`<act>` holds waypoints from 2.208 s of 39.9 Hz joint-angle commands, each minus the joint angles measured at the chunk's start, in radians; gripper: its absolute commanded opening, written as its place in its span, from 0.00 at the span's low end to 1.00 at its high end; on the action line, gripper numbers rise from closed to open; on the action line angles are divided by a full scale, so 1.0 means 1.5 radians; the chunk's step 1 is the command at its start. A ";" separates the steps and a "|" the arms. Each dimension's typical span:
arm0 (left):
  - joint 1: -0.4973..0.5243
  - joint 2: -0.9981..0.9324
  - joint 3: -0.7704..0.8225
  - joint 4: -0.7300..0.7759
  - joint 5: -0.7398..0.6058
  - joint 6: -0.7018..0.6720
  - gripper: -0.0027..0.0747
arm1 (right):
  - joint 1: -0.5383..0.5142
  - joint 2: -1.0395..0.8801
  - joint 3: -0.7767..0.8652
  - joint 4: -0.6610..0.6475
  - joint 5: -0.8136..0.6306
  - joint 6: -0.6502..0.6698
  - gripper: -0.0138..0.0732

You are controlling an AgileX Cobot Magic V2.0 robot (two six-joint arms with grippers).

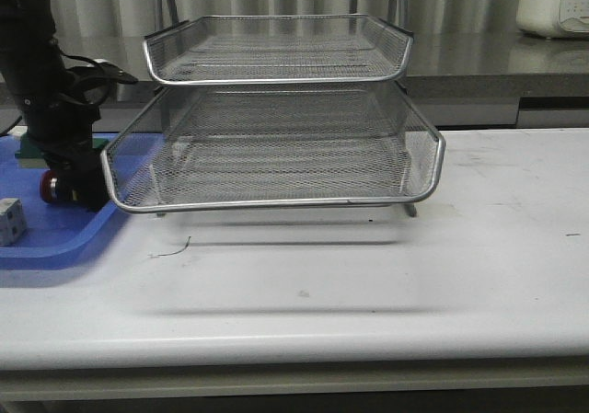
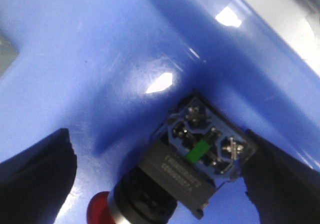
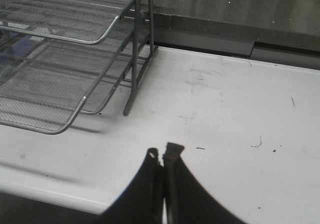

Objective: Place button on rack with both arms
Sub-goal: 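Lower the left gripper onto the red button and grasp its base, then lift the red button with the left gripper and carry it over the pulled-out tier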

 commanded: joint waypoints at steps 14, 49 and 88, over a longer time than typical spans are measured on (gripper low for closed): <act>0.005 -0.035 -0.019 -0.011 -0.018 0.000 0.60 | 0.001 0.004 -0.017 -0.004 -0.055 -0.001 0.09; 0.080 -0.093 -0.203 -0.152 0.122 -0.050 0.20 | 0.001 0.004 -0.017 -0.004 -0.055 -0.001 0.09; -0.126 -0.330 -0.217 -0.083 0.225 -0.318 0.20 | 0.001 0.004 -0.017 -0.004 -0.055 -0.001 0.09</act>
